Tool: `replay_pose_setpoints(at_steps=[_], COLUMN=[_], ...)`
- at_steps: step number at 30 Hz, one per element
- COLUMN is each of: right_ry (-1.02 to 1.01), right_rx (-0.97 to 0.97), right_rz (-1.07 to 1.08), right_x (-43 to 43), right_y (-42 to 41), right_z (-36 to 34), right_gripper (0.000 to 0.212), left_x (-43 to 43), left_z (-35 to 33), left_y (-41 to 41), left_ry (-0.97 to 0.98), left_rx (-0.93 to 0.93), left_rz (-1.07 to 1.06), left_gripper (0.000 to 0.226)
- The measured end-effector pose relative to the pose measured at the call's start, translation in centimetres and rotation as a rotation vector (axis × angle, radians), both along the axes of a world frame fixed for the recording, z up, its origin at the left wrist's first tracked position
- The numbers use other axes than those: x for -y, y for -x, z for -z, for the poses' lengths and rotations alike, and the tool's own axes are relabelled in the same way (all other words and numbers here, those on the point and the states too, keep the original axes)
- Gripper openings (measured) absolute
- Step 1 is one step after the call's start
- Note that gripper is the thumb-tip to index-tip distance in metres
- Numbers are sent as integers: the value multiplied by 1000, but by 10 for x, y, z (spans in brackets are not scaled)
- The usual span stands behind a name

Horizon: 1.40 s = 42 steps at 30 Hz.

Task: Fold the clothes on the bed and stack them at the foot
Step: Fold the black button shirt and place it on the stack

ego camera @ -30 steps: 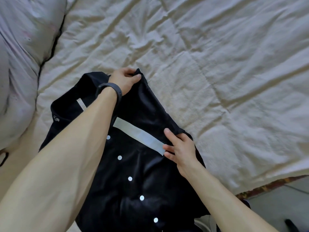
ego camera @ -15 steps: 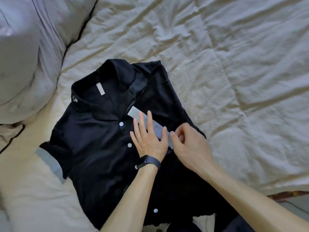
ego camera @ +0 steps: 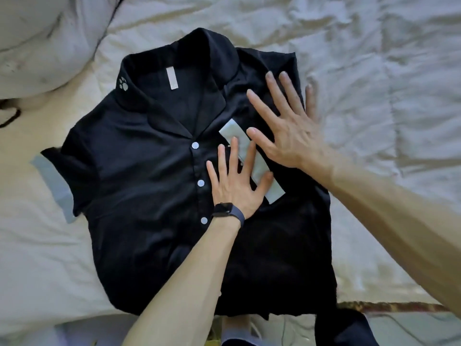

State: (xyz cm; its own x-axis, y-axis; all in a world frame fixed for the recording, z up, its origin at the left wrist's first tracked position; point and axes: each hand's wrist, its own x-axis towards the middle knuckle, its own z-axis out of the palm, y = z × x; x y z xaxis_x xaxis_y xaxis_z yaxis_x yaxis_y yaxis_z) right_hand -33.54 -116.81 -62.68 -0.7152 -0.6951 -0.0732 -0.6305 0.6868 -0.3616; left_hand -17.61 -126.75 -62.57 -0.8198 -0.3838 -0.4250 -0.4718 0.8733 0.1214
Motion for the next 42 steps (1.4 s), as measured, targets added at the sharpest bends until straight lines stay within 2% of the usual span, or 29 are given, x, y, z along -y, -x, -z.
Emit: replay_pose_setpoints(at_steps=[4, 7, 11, 15, 18, 21, 23, 26, 29, 31, 34, 36, 39, 42], right_ry=[66, -84, -268, -184, -99, -58, -63, -34, 9, -52, -258, -376, -373, -293], right_rx=[-11, 23, 176, 172, 123, 165, 179, 181, 184, 191, 156, 156, 143, 164], right_rz=[105, 115, 173, 223, 118, -1, -96, -193, -208, -231, -319, -350, -322, -315], right_x=[-12, -19, -22, 2, 46, 114, 166, 252, 344, 402, 476, 513, 542, 553], right_y=[-66, -108, -116, -125, -162, -204, -227, -242, -240, -236, -224, -218, -214, -216], right_z=[-16, -9, -5, -34, -57, -67, -72, -78, -81, -79, -69, -61, -53, -48], right_gripper=[65, 63, 63, 64, 62, 62, 61, 63, 64, 66, 67, 51, 23, 14], left_x=[10, 27, 67, 119, 156, 202, 236, 289, 338, 361, 381, 391, 393, 391], left_z=[-7, -16, -19, -15, -16, -27, -35, -45, -47, -44, -40, -38, -34, -33], left_y=[-21, -46, -97, -151, -190, -223, -244, -260, -256, -248, -239, -239, -245, -244], left_ry=[-22, -7, 30, 11, 9, 11, 23, 2, -149, -231, -305, -320, -319, -358], left_rx=[-94, -142, -158, -183, -188, -185, -216, -314, -452, -446, -366, -322, -392, -321], left_rz=[-9, -33, -19, 67, 113, -59, -249, -684, -1052, -1093, -1026, -1007, -988, -955], left_gripper=[67, 64, 63, 62, 61, 64, 67, 76, 87, 82, 71, 58, 54, 44])
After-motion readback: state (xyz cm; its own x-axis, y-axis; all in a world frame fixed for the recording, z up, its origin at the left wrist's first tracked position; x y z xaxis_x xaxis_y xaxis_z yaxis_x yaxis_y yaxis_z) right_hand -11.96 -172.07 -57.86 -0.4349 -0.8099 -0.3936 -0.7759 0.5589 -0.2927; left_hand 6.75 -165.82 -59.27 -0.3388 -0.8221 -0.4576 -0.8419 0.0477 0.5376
